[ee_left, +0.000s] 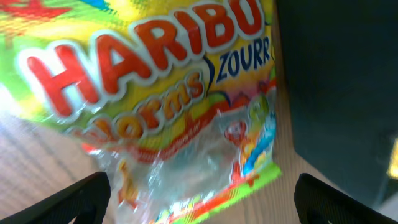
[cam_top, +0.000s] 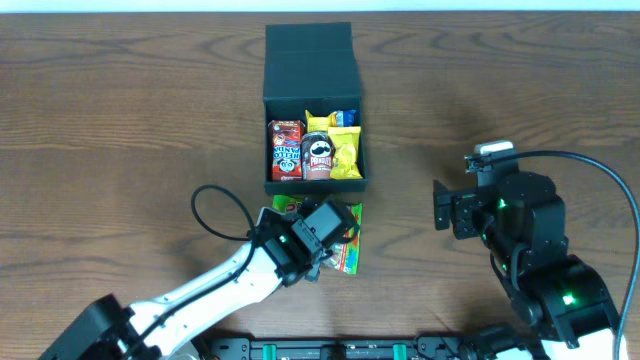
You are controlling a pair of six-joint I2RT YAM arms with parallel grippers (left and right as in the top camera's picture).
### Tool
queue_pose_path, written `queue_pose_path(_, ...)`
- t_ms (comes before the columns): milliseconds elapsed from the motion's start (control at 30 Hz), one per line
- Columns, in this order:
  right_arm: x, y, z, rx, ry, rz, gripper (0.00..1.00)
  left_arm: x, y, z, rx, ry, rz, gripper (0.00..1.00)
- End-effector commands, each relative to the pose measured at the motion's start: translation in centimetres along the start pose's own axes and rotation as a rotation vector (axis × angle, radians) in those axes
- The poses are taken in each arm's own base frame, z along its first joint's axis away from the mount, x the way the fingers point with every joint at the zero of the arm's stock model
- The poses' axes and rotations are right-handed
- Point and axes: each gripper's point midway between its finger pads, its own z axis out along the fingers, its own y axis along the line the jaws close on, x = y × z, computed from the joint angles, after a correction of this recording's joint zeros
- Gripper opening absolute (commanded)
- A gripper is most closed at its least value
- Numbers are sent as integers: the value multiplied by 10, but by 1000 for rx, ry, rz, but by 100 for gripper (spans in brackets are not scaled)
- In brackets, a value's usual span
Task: Pack container
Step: 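Grasp the green Haribo bag with the left gripper and lift it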
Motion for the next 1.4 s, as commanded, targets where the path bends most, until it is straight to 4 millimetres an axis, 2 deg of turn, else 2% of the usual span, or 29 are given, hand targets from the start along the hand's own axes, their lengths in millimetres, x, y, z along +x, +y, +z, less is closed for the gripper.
queue_pose_path(0, 2, -3, 1, 6, 6, -7, 99, 0, 3, 12, -45, 19, -82, 96)
queue_pose_path(267, 2, -3, 1, 6, 6, -7, 99, -1, 4, 31, -111, 15, -106, 95)
queue_pose_path(567, 2, -3, 1, 7, 6, -7, 99, -1, 24, 49, -201, 12, -105, 96)
queue_pose_path(633, 2, -3, 1, 6, 6, -7, 99, 0, 27, 52, -216, 12, -104, 100)
queue_pose_path(667, 2, -3, 1, 6, 6, -7, 99, 0, 29, 53, -223, 11, -104, 86)
queue_pose_path(767, 2, -3, 1, 6, 6, -7, 99, -1, 30, 54, -229, 8, -103, 80)
queue_pose_path(900, 2, -3, 1, 6, 6, -7, 99, -1, 31, 54, -230, 8, -103, 76)
queue_pose_path(1133, 2, -3, 1, 7, 6, -7, 99, -1, 33, 54, -239, 11, -83, 48)
queue_pose_path(1200, 2, -3, 1, 6, 6, -7, 99, 1, 35, 53, -249, 20, -84, 45)
queue_pose_path(1367, 2, -3, 1, 7, 6, -7, 99, 0, 39, 47, -269, 28, -22, 45)
